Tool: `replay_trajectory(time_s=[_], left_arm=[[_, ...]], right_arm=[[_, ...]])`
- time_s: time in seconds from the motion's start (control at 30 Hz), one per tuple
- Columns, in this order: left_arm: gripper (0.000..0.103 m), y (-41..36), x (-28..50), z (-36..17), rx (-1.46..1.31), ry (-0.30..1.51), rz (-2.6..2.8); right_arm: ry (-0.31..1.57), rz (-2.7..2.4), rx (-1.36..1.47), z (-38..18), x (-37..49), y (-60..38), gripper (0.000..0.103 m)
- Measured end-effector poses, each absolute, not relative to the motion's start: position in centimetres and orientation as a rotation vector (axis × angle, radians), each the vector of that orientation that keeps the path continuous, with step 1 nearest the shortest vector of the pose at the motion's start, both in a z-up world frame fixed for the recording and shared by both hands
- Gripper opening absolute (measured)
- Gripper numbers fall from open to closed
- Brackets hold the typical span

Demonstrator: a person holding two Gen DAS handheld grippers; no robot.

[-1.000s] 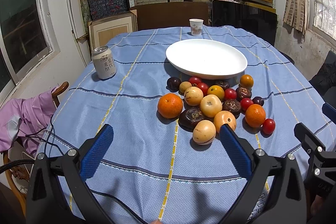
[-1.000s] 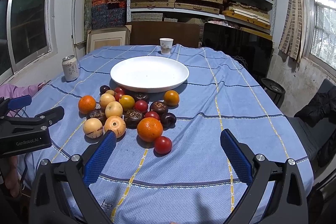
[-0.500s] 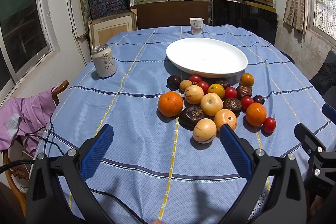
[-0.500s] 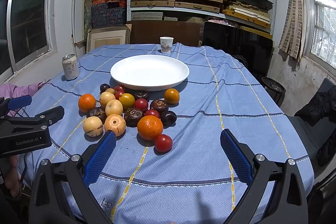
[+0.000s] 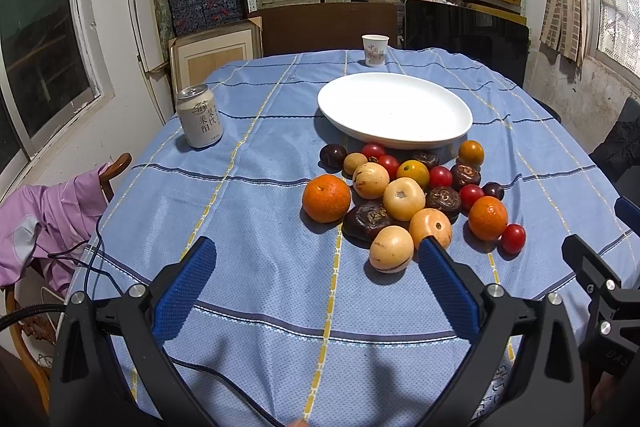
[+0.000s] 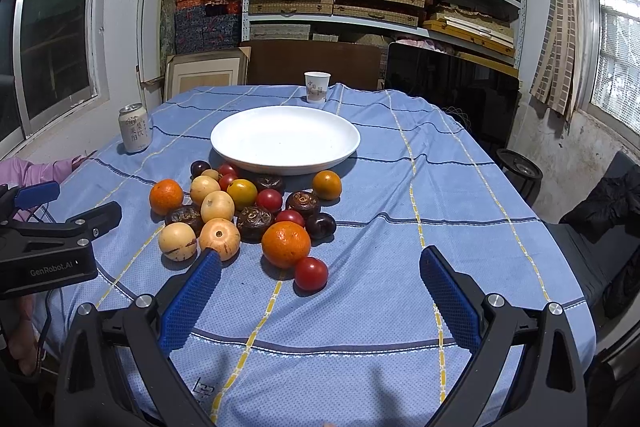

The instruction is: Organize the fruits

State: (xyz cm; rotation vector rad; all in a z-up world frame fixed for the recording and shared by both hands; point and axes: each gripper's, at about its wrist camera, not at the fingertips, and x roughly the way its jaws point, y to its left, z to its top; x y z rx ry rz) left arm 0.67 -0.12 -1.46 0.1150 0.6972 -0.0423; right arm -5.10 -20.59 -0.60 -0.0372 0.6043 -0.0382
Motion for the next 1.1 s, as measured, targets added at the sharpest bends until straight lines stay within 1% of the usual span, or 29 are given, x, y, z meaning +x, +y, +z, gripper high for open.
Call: replay_trajectory(time_s=[0.37,0.77,0.9,1.1], left_arm=[[0.099,0.0,0.6,-1.7,0.114,0.700,-0.043],[0.099,0.3,1.6,-2.4,0.092,0.743,-0.063],[0.099,1.7,3.3,-3.3,0.073,0.782,-0.063],[0.099,4.2,6.6,-4.7,-0.043,0.843,-0.070]], right_arm=[[0.598,-0.024,-0.049,-0.3,-5.1,-20.4,0.100],[0.606,-0.021,-0.055,-0.8,-4.7,-20.3,0.100],[0.654,-0.009,-0.046,-1.8,-3.9,-21.0,0.100],[0.726,-0.024,0.003,-3.4,-2.6,-22.4,0.100]])
